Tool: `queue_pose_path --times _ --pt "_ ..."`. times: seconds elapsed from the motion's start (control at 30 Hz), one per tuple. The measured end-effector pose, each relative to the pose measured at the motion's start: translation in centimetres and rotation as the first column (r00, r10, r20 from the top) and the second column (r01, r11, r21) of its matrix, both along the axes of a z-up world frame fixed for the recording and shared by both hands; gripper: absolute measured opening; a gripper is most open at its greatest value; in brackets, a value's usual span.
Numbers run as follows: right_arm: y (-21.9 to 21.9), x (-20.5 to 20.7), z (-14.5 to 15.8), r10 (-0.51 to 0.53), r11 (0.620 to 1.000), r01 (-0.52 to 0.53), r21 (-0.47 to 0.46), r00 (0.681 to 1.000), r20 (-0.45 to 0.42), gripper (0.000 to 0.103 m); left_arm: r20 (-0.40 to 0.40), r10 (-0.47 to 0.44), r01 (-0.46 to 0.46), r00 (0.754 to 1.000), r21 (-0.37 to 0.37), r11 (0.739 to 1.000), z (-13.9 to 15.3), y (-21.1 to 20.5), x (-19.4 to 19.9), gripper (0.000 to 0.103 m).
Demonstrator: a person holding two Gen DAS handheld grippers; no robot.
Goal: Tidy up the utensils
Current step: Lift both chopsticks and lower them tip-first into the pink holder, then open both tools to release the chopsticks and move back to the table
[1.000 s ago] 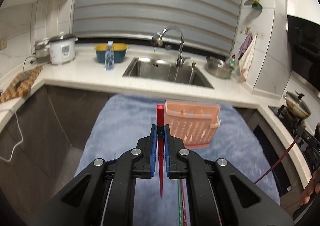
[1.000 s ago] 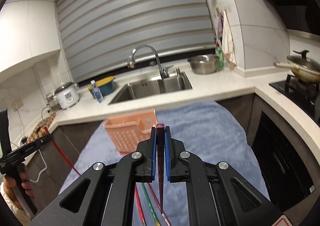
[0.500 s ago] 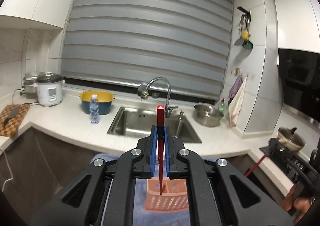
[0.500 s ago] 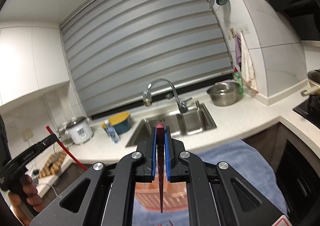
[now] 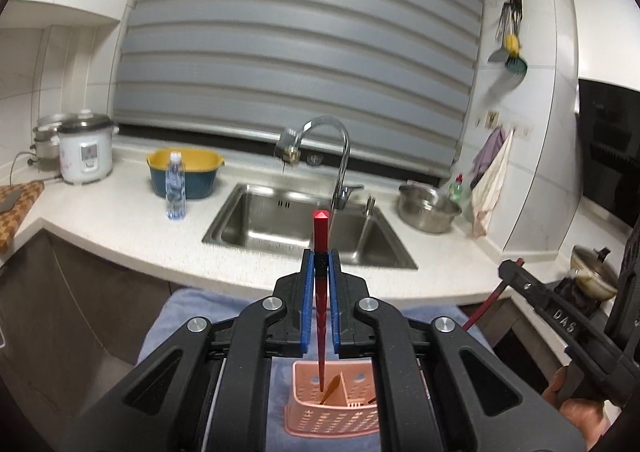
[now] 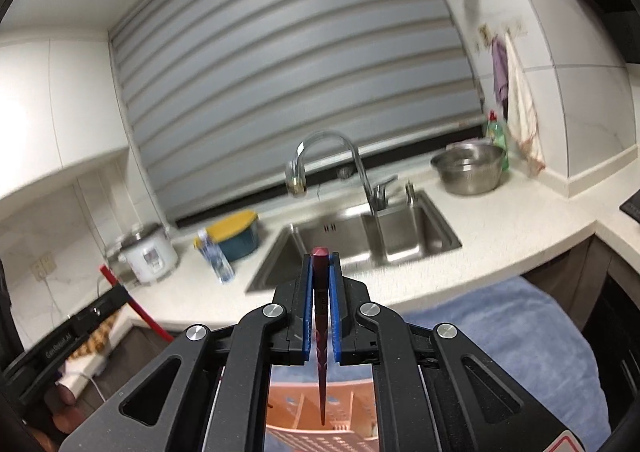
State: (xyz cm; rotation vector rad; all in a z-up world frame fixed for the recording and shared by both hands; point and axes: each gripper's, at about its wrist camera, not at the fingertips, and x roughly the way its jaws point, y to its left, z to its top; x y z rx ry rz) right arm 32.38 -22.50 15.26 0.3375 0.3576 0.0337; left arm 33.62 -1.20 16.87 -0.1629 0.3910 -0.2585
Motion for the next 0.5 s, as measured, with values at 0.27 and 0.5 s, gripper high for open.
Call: queue_pose_path --times 0.27,0.5 --pt "0.1 1.2 -3.0 0.018 0.999 -0.019 -0.026 0.997 -0.074 0.011 -0.104 0.021 -0.022 0.994 -0.012 1.0 -3.4 0.4 2.1 0.007" --pt "-0.6 -1.8 -1.5 -0.021 0.999 0.021 -0.038 1.0 -0.019 0.047 -0.099 0.077 -0.075 0.992 0.022 0.997 -3.5 1.2 0.2 0.035"
